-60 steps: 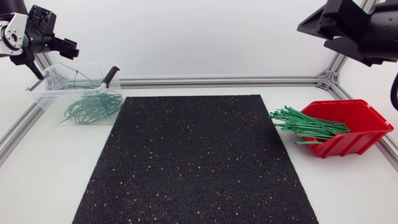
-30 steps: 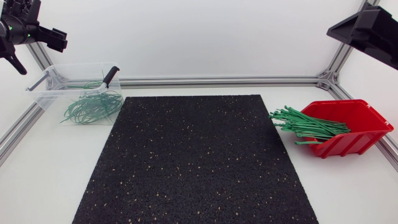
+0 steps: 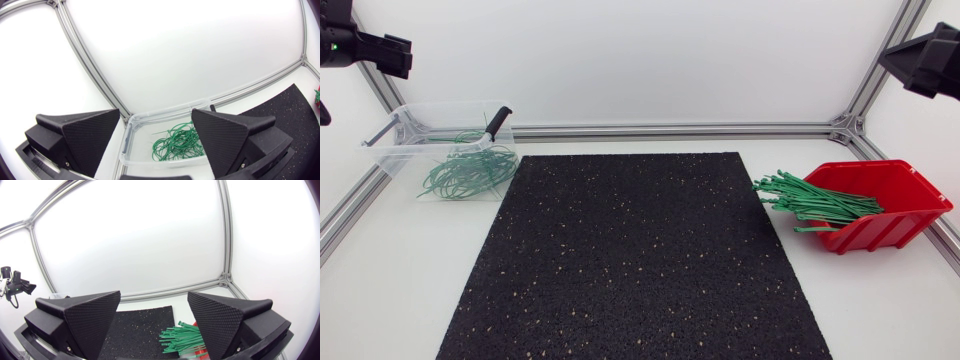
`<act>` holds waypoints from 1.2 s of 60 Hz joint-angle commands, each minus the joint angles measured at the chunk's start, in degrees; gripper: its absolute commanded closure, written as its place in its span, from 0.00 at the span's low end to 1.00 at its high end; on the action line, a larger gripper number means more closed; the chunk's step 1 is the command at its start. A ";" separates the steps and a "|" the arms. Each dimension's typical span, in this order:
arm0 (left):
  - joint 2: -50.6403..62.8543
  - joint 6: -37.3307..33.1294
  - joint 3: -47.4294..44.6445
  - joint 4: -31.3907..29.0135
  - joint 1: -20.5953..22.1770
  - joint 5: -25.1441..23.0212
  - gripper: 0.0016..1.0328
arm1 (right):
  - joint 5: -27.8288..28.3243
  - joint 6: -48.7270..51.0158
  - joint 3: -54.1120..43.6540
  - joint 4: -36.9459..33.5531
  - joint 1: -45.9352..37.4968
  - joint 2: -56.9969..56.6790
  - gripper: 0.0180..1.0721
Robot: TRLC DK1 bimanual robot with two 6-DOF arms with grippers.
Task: Take a green cable tie from the red box, thread the tail through the head to close it, then place it in the transparent bin on the left.
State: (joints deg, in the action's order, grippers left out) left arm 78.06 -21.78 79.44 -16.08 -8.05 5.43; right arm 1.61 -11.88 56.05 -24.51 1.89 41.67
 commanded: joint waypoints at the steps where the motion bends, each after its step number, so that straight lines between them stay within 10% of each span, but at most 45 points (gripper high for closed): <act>1: -3.44 1.57 -3.68 -0.01 1.29 -0.95 0.03 | -0.29 1.86 -2.70 1.13 -1.10 -1.42 0.07; 72: -47.39 9.39 -45.60 14.14 8.58 -2.71 0.04 | -0.38 7.13 -25.91 2.80 -3.65 -23.21 0.07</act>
State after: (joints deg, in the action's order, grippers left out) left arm 33.67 -13.87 37.01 -2.81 0.10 3.07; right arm 1.61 -6.70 32.42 -22.06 -1.30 19.92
